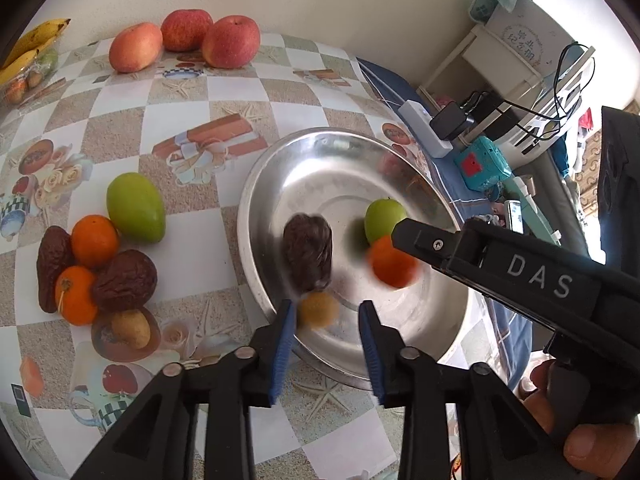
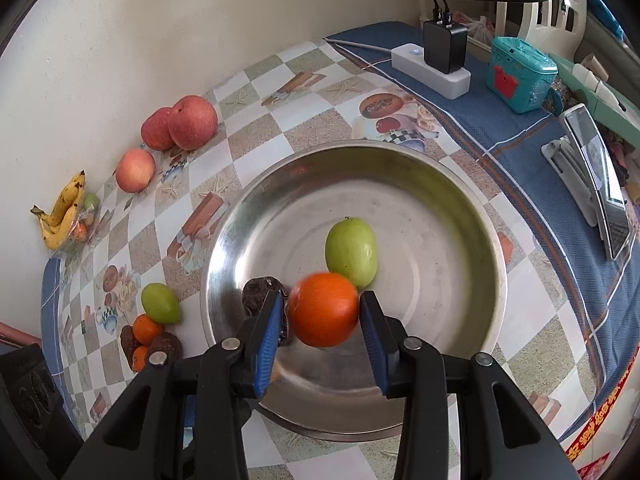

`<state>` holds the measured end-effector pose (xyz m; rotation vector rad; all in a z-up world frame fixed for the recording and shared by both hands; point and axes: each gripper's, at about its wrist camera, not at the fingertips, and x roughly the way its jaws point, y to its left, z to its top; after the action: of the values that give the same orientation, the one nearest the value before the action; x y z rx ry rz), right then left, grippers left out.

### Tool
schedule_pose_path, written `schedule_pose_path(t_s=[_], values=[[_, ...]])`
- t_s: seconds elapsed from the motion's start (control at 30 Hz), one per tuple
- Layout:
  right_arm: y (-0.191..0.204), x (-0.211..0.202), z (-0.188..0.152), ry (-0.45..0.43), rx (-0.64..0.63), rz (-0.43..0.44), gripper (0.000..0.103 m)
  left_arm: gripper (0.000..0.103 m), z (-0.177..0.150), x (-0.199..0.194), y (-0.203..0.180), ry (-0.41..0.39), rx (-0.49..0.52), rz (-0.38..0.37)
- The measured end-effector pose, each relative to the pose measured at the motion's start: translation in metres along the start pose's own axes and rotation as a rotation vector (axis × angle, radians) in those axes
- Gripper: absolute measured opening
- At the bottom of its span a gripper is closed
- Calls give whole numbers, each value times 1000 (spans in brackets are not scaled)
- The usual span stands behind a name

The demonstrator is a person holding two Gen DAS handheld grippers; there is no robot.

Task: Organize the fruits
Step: 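Carry the kiwi and tangerine over the steel bowl and release both, then move both open tools back toward the fruit pile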

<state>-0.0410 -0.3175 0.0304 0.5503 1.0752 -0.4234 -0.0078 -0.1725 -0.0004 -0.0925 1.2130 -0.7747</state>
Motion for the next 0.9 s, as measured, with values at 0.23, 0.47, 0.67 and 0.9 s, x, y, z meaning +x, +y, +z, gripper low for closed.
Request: schedule_pose_path(t_s=[0.23,0.47,0.67,0.9], values=[[1,1,0,4,-8,2,44,43,1,-4,5,-5,-22,8],[3,3,-1,13,-19,3,44,47,4,-14,25,-17,-90,60],[6,5,-2,21,-29,6,44,48,11,-28,45,-38,-138,133],[21,8,-6,37,-90,12,44,48,14,-50,81,-60,-234,264]])
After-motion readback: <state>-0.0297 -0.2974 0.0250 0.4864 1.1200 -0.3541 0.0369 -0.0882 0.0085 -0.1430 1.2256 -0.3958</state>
